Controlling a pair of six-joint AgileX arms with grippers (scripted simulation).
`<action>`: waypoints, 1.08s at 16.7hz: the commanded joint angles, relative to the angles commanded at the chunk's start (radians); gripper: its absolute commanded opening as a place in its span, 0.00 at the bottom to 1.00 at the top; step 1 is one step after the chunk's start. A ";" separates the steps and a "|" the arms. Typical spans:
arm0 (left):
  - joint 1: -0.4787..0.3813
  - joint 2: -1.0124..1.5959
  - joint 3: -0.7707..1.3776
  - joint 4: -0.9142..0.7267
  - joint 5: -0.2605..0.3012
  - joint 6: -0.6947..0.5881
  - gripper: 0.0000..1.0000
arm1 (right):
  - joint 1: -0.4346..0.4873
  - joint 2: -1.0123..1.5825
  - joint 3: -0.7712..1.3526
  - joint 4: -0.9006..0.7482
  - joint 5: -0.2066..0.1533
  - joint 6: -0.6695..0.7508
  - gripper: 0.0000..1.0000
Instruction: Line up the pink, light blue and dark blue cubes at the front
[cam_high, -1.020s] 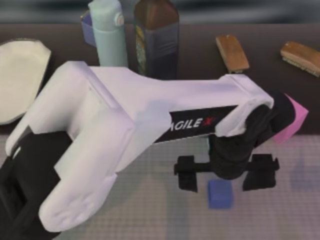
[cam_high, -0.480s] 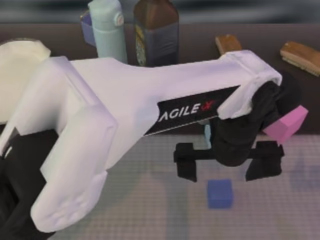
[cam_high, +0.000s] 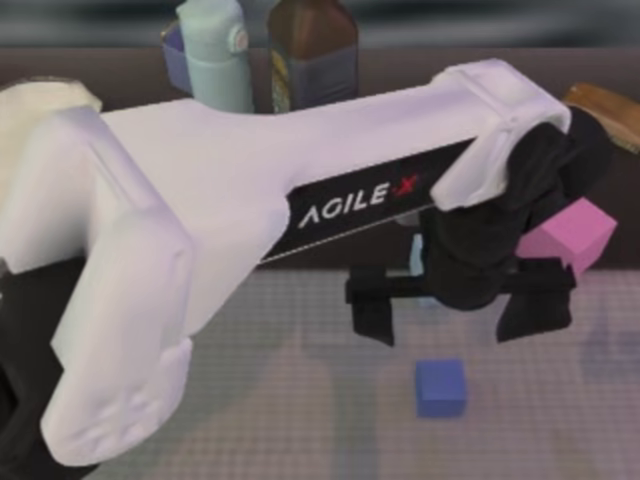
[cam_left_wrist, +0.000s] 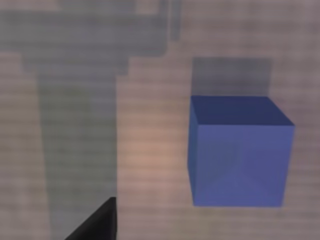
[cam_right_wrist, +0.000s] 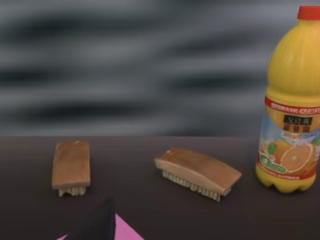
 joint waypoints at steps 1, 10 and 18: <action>0.005 -0.010 -0.009 0.006 -0.001 0.001 1.00 | 0.002 0.010 0.010 -0.007 0.001 0.002 1.00; 0.277 -0.558 -0.491 0.304 -0.017 0.118 1.00 | 0.132 0.541 0.493 -0.319 0.002 0.096 1.00; 0.665 -1.448 -1.295 0.735 -0.018 0.463 1.00 | 0.315 1.438 1.174 -0.777 0.003 0.227 1.00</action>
